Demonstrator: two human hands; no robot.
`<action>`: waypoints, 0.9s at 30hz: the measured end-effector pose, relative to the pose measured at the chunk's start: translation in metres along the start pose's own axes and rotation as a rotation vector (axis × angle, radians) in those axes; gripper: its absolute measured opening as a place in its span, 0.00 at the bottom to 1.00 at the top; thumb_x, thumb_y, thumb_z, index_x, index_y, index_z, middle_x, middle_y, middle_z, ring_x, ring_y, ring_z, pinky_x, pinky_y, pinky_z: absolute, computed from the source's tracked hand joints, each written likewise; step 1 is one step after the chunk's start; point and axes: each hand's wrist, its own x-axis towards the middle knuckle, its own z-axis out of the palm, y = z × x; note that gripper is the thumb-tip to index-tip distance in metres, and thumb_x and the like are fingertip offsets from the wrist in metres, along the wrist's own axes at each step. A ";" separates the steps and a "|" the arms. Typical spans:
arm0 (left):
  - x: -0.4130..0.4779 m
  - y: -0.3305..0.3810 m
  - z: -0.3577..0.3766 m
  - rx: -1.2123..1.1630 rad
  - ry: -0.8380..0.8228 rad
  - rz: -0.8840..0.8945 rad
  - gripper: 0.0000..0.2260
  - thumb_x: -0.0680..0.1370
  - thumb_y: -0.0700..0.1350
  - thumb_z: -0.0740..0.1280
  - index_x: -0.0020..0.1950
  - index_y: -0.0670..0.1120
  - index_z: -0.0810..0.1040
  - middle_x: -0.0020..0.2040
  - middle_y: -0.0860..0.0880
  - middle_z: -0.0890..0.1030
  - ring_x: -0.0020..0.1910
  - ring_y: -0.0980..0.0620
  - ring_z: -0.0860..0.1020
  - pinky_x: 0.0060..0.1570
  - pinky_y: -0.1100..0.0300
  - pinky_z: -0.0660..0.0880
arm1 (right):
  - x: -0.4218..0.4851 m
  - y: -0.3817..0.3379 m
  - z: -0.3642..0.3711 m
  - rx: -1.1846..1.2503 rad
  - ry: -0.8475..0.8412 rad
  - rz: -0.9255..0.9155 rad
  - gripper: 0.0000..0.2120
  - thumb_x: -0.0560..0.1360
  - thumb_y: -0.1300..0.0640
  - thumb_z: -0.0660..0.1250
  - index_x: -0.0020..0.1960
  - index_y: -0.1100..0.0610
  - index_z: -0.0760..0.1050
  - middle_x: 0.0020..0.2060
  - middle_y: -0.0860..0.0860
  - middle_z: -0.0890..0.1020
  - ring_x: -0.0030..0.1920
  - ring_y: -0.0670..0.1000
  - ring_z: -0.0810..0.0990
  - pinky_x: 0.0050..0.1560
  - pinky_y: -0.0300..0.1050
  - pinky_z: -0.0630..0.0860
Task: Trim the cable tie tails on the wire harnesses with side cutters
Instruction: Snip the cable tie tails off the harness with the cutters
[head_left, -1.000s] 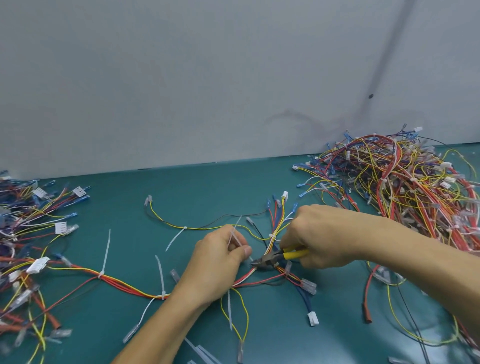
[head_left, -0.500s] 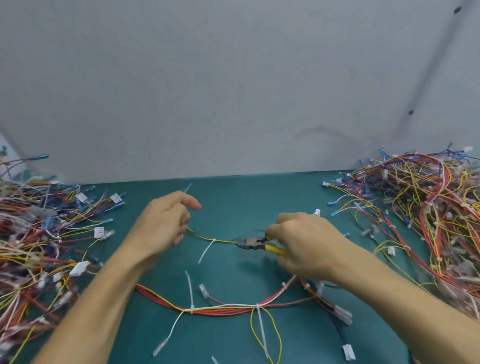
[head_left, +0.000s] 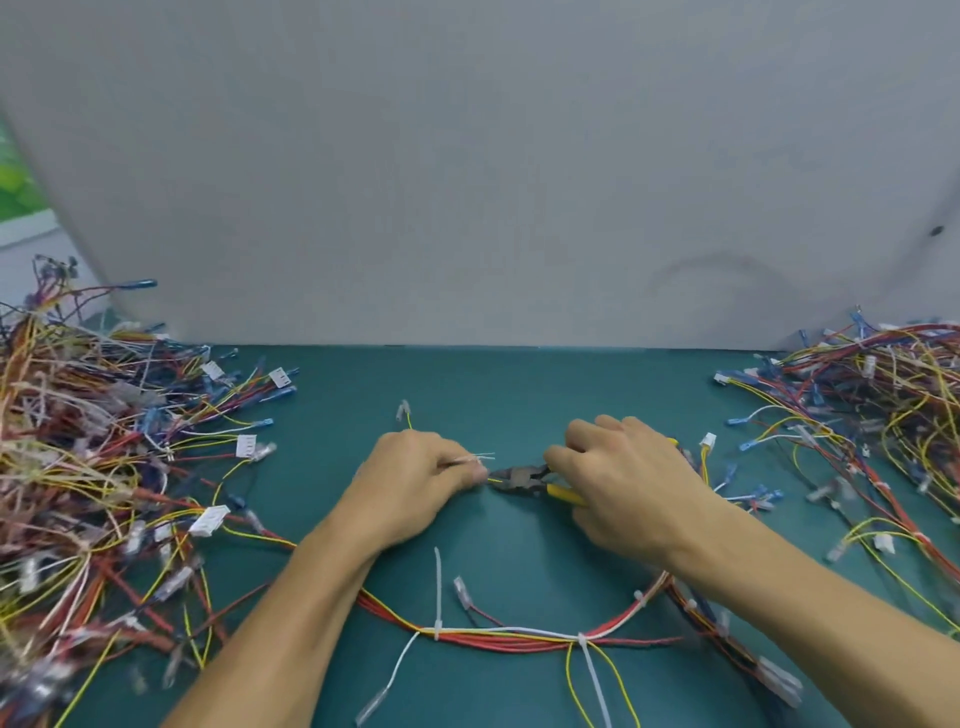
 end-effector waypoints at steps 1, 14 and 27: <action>0.001 0.000 0.001 0.018 -0.007 -0.013 0.10 0.76 0.52 0.68 0.41 0.47 0.83 0.35 0.50 0.81 0.38 0.53 0.77 0.43 0.57 0.72 | -0.001 0.000 0.000 0.009 -0.004 0.006 0.09 0.70 0.56 0.61 0.49 0.55 0.73 0.46 0.53 0.75 0.46 0.59 0.75 0.41 0.47 0.63; 0.005 0.008 0.002 0.040 -0.041 -0.128 0.23 0.79 0.54 0.63 0.25 0.49 0.67 0.22 0.52 0.64 0.27 0.55 0.65 0.30 0.57 0.60 | 0.001 0.000 -0.002 0.182 -0.090 0.054 0.10 0.72 0.50 0.61 0.51 0.51 0.74 0.42 0.48 0.68 0.48 0.57 0.76 0.38 0.45 0.71; 0.004 0.005 0.004 -0.053 0.020 -0.142 0.18 0.77 0.54 0.65 0.29 0.48 0.73 0.22 0.56 0.68 0.26 0.58 0.67 0.27 0.63 0.59 | 0.008 0.001 -0.005 0.187 -0.161 0.027 0.04 0.70 0.51 0.63 0.39 0.50 0.68 0.41 0.51 0.77 0.43 0.59 0.75 0.36 0.45 0.67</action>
